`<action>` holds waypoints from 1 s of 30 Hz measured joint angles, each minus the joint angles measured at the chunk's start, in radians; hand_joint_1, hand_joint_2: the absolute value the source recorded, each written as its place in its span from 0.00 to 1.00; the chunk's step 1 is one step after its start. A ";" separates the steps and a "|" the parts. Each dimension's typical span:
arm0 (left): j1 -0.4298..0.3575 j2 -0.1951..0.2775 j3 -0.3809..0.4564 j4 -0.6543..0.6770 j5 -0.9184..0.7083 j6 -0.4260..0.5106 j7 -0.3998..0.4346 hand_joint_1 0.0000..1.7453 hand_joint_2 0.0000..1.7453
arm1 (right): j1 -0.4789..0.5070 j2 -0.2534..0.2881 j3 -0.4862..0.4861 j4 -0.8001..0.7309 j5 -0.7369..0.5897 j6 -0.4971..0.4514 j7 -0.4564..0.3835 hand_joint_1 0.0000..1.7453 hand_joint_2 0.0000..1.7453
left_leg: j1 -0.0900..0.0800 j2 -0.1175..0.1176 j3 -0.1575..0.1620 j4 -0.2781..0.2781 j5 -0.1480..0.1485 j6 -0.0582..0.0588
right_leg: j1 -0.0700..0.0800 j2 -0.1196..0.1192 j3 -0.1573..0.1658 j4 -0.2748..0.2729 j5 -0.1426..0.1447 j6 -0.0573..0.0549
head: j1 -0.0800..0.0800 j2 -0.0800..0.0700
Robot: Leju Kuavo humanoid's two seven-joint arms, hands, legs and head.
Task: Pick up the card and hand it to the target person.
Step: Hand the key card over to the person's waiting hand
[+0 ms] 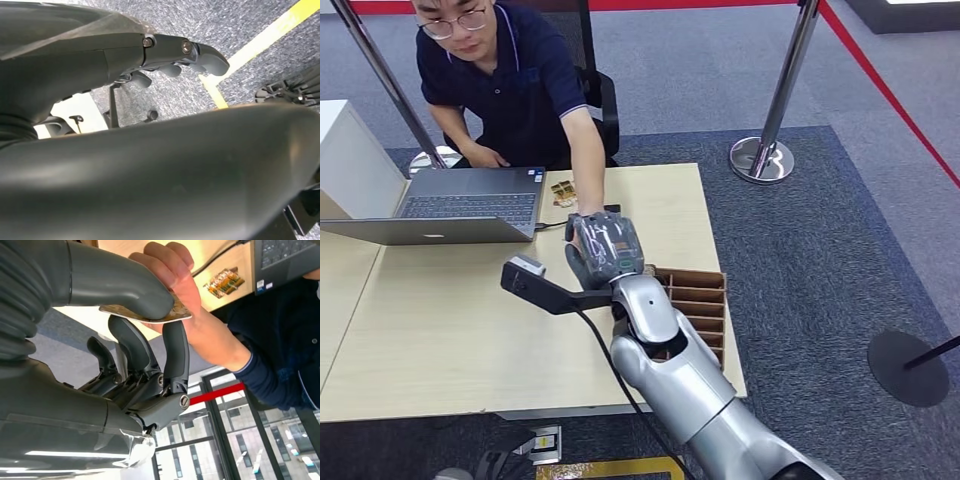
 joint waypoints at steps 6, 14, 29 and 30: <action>0.001 0.000 0.000 0.000 0.002 0.000 0.000 0.00 0.00 | -0.008 0.000 0.010 0.049 0.000 -0.001 -0.009 0.00 0.75 | 0.000 0.000 0.000 0.000 0.000 0.000 | 0.000 0.000 0.000 0.000 0.000 0.000 | 0.000 0.000; 0.001 0.000 0.000 0.000 0.002 0.000 0.002 0.00 0.00 | -0.013 0.000 0.028 0.107 0.008 -0.038 -0.008 0.00 0.00 | 0.000 0.000 0.000 0.000 0.000 0.000 | 0.000 0.000 0.000 0.000 0.000 0.000 | 0.000 0.000; 0.015 0.009 0.005 0.000 0.012 0.013 -0.021 0.00 0.00 | 0.187 -0.099 -0.028 -0.174 0.251 -0.168 0.114 0.00 0.00 | 0.000 0.000 -0.001 0.000 -0.001 0.000 | 0.000 0.000 -0.001 -0.002 0.000 0.000 | 0.000 0.000; 0.017 0.011 0.008 0.000 0.016 0.015 -0.023 0.00 0.00 | 0.221 -0.117 -0.046 -0.225 0.283 -0.175 0.133 0.00 0.00 | 0.000 0.000 -0.001 0.000 -0.001 0.001 | 0.000 0.000 -0.001 -0.002 0.000 0.000 | 0.000 0.000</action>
